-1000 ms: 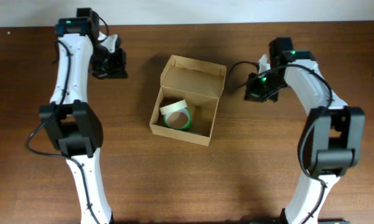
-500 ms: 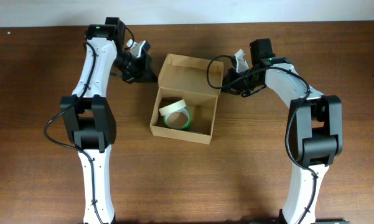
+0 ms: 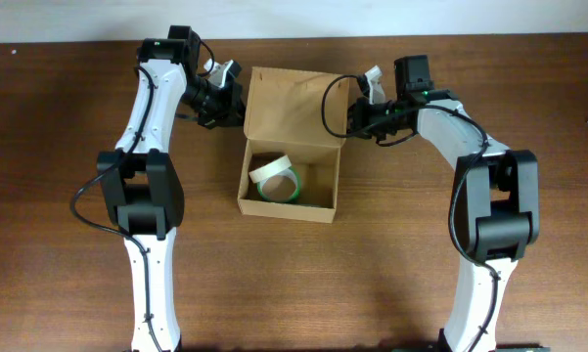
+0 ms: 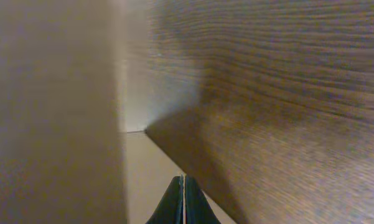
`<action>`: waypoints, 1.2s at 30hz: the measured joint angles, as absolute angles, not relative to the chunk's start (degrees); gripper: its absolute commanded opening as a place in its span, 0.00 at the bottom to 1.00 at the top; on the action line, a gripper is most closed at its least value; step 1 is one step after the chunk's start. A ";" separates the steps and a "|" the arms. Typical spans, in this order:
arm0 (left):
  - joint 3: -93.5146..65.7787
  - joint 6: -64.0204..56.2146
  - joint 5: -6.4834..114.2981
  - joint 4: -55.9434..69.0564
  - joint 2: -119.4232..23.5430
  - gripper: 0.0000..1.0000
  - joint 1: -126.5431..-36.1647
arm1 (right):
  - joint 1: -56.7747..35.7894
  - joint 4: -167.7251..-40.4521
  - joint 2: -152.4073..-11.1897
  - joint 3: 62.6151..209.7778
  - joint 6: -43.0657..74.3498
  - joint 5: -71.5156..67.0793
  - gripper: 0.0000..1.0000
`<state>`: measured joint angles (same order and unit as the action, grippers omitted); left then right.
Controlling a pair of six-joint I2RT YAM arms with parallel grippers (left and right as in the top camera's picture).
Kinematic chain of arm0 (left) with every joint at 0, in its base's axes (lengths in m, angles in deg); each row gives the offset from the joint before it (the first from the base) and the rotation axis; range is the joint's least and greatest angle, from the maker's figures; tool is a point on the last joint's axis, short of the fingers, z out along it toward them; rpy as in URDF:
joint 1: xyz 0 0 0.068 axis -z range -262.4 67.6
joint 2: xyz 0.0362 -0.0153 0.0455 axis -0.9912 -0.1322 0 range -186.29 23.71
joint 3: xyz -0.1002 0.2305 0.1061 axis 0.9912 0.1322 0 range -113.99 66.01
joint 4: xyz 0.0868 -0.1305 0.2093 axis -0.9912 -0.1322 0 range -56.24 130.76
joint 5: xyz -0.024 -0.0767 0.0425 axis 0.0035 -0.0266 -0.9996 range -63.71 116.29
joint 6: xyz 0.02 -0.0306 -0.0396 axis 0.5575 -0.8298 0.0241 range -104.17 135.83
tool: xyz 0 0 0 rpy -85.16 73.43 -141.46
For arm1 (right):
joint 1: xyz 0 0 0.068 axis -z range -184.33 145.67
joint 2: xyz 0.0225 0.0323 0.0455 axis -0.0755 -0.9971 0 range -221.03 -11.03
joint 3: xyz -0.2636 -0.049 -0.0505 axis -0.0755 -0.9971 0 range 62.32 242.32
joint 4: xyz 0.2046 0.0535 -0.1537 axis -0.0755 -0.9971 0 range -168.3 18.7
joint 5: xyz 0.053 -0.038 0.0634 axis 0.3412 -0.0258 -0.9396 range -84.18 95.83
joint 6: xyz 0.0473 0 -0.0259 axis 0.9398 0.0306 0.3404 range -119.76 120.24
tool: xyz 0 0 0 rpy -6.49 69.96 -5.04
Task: Pack container
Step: 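Push the box lid closed with both grippers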
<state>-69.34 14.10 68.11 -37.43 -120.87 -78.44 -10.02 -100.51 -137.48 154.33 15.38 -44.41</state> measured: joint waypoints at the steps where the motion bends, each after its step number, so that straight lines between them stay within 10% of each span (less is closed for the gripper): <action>1: -69.60 14.10 68.20 -37.43 -120.91 0.02 -78.44 | -10.00 -100.60 -137.48 154.35 15.23 -44.94 0.04; 36: -84.77 18.51 59.79 -55.27 -118.37 0.02 -76.99 | -20.54 -143.84 -135.21 183.31 -0.05 -20.35 0.04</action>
